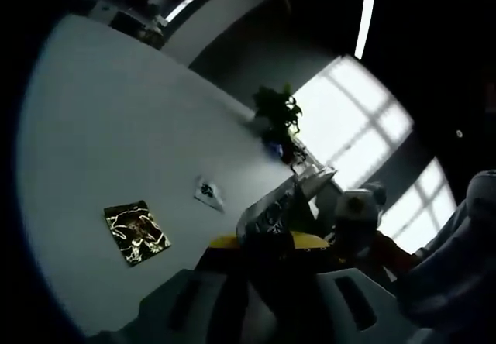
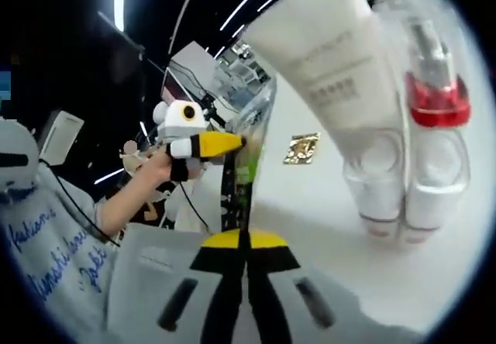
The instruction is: Arrange the skincare products in the storage area until every visible bottle or jar stands upright without overlapping.
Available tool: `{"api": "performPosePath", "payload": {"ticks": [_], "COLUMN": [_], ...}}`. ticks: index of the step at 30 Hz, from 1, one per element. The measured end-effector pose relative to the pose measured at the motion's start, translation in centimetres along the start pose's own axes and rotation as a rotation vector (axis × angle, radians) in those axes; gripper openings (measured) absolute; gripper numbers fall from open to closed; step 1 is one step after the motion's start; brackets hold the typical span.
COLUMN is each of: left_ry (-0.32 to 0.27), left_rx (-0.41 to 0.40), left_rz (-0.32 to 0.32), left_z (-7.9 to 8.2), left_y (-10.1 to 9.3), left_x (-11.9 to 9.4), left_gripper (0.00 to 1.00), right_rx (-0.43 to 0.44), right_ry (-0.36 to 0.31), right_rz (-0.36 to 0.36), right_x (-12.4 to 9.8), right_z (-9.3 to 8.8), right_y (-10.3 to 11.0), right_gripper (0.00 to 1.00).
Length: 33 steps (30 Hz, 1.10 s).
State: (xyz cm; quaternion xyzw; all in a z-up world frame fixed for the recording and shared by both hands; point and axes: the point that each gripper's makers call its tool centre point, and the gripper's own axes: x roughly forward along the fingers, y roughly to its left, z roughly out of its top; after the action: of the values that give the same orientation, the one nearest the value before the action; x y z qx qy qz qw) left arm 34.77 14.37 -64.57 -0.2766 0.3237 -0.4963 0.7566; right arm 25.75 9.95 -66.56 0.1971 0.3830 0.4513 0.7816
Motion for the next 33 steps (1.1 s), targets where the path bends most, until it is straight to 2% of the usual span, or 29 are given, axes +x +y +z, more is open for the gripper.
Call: {"api": "performPosePath", "payload": {"ticks": [3,9,22,26,28,33], "left_ry": [0.006,0.015,0.043,0.104,0.127,0.198], "left_rx": [-0.001,-0.004,0.015,0.076,0.091,0.155], "left_rz": [0.003,0.019,0.077,0.138,0.153,0.208], "left_z": [0.2,-0.2,0.0,-0.9,-1.2,-2.6], "left_y": [0.7,0.8,3.0,3.8,4.0,4.4], "left_x": [-0.4,-0.1,1.3,2.2,2.6,3.6], "left_gripper": [0.15,0.15,0.05,0.03,0.0,0.0], "right_rx": [0.011,0.024,-0.008,-0.05,-0.059,-0.124], "right_ry": [0.0,-0.004,0.023,0.065,0.08,0.139], "right_rz": [-0.006,-0.018,-0.102,-0.148,-0.164,-0.241], "right_x": [-0.1,-0.1,0.3,0.8,1.0,1.2], "right_z": [-0.1,-0.3,-0.5,-0.9,-1.1,-1.9], "right_y": [-0.2,-0.5,-1.8,-2.5,-2.7,-4.1], "right_gripper": [0.01,0.01,0.01,0.01,0.01,0.01]}}
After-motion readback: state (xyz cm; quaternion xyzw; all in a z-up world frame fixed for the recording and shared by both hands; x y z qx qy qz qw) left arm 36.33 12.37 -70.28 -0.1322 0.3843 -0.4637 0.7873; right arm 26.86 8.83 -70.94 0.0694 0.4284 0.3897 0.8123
